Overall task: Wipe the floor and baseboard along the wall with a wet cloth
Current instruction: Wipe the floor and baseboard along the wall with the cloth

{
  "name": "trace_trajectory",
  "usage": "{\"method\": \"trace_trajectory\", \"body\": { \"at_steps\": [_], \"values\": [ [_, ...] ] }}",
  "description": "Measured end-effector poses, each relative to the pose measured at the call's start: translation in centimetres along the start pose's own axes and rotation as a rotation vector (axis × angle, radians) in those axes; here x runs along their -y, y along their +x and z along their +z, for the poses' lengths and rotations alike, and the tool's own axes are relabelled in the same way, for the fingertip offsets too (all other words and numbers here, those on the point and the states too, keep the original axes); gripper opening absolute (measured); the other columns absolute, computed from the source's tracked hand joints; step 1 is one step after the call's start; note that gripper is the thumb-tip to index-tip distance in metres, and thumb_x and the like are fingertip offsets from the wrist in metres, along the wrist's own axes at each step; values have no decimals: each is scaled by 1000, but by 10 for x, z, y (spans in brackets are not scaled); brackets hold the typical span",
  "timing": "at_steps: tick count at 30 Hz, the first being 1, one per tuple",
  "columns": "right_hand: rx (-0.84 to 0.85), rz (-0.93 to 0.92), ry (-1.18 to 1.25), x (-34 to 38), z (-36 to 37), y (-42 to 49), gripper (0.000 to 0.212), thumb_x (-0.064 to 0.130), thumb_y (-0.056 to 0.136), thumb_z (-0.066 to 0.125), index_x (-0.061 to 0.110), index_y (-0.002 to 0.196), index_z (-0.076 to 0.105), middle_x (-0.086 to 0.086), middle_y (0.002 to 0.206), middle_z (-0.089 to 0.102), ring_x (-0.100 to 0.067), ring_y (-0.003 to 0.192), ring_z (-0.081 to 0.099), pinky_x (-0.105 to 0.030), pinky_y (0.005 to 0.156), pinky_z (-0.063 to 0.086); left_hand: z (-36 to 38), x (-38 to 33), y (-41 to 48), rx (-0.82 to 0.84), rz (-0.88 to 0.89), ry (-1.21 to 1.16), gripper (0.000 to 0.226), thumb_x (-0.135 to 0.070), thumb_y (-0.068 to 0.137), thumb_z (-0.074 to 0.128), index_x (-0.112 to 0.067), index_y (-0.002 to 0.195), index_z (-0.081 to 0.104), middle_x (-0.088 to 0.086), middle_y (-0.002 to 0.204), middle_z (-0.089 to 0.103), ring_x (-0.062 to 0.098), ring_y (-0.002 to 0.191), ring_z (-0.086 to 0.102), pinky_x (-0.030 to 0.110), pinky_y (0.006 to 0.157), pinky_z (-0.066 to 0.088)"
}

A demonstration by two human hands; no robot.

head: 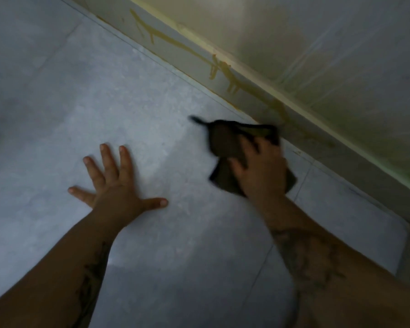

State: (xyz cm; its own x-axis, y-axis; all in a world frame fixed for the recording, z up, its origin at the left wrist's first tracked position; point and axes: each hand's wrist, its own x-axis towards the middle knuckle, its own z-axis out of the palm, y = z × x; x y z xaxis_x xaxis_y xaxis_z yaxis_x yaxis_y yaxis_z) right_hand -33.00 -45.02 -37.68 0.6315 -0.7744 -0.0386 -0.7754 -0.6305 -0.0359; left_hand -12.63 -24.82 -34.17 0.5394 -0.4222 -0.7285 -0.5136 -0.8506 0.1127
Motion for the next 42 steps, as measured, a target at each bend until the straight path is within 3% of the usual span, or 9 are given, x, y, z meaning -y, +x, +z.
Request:
{"method": "trace_trajectory", "body": {
  "at_steps": [5, 9, 13, 17, 23, 30, 35, 40, 42],
  "values": [
    [92, 202, 45, -23, -2, -116, 61, 57, 87, 35, 18, 133, 48, -23, 124, 55, -42, 108, 53, -54, 89, 44, 1, 2, 0, -31, 12, -18, 149, -91, 37, 56, -38, 133, -45, -2, 145, -51, 33, 136, -41, 77, 102, -3],
    [57, -44, 132, 51, 10, -146, 57, 58, 79, 46, 31, 130, 45, -11, 128, 45, -35, 112, 44, -55, 85, 41, 7, 3, 2, -62, 15, -7, 147, -87, 43, 61, -37, 135, -42, -2, 146, -49, 33, 136, -40, 78, 100, -4],
    [-19, -309, 88, 80, 6, -39, 56, 51, 78, 47, 31, 130, 55, -9, 127, 57, -33, 109, 52, -47, 82, 42, 12, 7, 6, -100, 29, -22, 142, -83, 50, 64, -38, 140, -36, -3, 149, -46, 31, 137, -39, 78, 101, -6],
    [-33, -14, 36, 13, -2, 26, 55, 45, 80, 44, 20, 128, 56, -14, 126, 56, -39, 109, 53, -49, 82, 42, 13, 12, 6, -117, 45, -35, 145, -88, 43, 59, -38, 137, -39, -2, 147, -48, 30, 137, -39, 74, 104, -6],
    [24, 112, 74, 13, 6, -88, 53, 43, 77, 45, 20, 124, 49, -19, 122, 54, -42, 107, 53, -53, 83, 43, 2, 39, 11, -307, -22, -161, 111, -83, 64, 33, -32, 151, -13, -1, 160, -25, 28, 145, -25, 71, 107, -3],
    [53, -535, 132, 138, 11, -37, 59, 55, 73, 46, 36, 129, 53, -3, 138, 50, -29, 122, 40, -52, 93, 32, 0, 101, 32, -616, -69, -162, 75, -66, 92, 23, -23, 153, 11, 3, 163, 3, 29, 148, -8, 71, 108, -7],
    [-29, -183, 20, 82, 3, 75, 57, 46, 75, 46, 23, 127, 56, -10, 137, 51, -35, 121, 49, -52, 88, 36, -13, 125, 51, -699, -25, -100, 71, -59, 95, 27, -16, 151, 20, 8, 161, 16, 33, 148, 6, 69, 110, -1],
    [58, -155, 57, 89, 3, -32, 56, 44, 68, 46, 19, 118, 49, -17, 126, 50, -40, 114, 48, -55, 87, 38, -15, 128, 53, -692, -83, -81, 74, -62, 94, 18, -17, 153, 15, 6, 162, 13, 29, 149, 5, 65, 112, -4],
    [76, -321, 119, 135, 7, -53, 54, 50, 67, 47, 27, 116, 47, -11, 128, 46, -35, 115, 44, -52, 87, 37, -17, 128, 54, -694, -84, -97, 73, -59, 95, 18, -15, 153, 16, 7, 162, 14, 28, 149, 6, 65, 112, -4]
  ]
}}
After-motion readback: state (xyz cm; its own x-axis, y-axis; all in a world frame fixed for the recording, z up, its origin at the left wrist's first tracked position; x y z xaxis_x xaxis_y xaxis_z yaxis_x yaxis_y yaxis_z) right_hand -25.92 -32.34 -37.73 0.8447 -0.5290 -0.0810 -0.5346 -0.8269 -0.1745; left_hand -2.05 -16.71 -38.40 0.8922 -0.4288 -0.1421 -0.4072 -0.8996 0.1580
